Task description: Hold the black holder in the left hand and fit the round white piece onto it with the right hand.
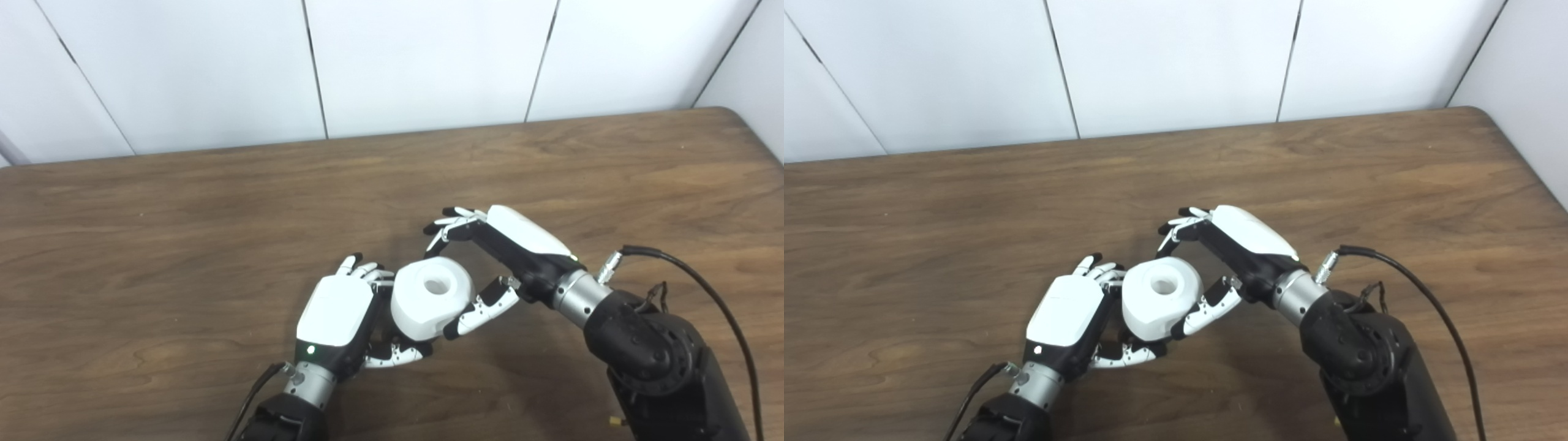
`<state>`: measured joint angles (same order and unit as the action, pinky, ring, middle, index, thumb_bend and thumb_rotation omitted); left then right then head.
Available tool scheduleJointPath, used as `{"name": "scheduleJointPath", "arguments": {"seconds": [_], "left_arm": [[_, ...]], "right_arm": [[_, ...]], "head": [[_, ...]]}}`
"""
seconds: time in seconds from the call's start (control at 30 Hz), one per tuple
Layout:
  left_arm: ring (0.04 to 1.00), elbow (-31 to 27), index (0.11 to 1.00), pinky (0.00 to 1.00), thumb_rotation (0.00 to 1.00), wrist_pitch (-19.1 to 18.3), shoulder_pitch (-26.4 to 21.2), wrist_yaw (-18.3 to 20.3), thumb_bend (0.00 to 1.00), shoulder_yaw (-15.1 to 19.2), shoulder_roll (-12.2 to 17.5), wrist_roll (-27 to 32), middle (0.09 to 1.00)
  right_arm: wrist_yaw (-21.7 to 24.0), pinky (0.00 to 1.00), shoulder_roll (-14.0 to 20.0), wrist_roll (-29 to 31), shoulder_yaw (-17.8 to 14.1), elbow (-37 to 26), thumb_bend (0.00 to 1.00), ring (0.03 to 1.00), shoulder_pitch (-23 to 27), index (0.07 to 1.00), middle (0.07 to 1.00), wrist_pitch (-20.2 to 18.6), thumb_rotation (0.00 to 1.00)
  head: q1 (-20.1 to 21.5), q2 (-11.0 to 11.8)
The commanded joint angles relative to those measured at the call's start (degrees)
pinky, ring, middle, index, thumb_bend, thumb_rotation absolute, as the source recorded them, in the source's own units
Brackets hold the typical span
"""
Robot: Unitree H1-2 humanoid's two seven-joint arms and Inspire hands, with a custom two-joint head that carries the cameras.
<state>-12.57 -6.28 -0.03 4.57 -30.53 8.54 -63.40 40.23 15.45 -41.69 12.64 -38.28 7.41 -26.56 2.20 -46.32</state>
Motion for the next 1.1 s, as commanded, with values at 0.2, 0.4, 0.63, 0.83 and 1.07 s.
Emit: {"name": "scheduleJointPath", "arguments": {"seconds": [0.2,0.4,0.63,0.83,1.07], "left_arm": [[0.844,0.1,0.485,0.96,0.05,-0.1,1.1,2.7,0.52,-1.3,0.0,-1.0,0.755],[0.847,-0.5,0.485,0.96,0.05,-0.4,1.2,3.5,0.52,-1.4,0.0,-1.3,0.758],[0.845,-0.5,0.485,0.96,0.05,-0.5,1.2,3.4,0.52,-1.5,-0.1,-1.3,0.758],[0.847,0.0,0.485,0.96,0.05,-0.5,0.9,3.2,0.52,-1.4,-0.4,-1.1,0.758],[0.849,0.5,0.485,0.96,0.05,-0.4,0.8,2.8,0.52,-1.5,-0.5,-1.1,0.758]], "right_arm": [[-2.0,1.00,0.6,0.5,-0.4,-0.3,0.52,0.960,0.4,0.482,0.847,0.5,0.13],[-2.5,1.00,0.7,0.8,-0.4,-0.3,0.52,0.958,-0.2,0.482,0.845,0.9,0.13],[-2.9,1.00,0.9,1.0,-0.3,0.1,0.52,0.954,-0.5,0.482,0.841,1.2,0.13],[-3.3,1.00,1.0,1.1,0.1,0.5,0.52,0.953,-0.3,0.482,0.839,1.4,0.13],[-3.4,1.00,1.3,1.5,-0.1,0.5,0.52,0.959,0.0,0.482,0.841,1.4,0.13]], "head": [[-0.1,-0.3],[-0.2,-0.4],[-0.3,-0.7],[0.0,-0.4],[-0.1,-0.1]]}}
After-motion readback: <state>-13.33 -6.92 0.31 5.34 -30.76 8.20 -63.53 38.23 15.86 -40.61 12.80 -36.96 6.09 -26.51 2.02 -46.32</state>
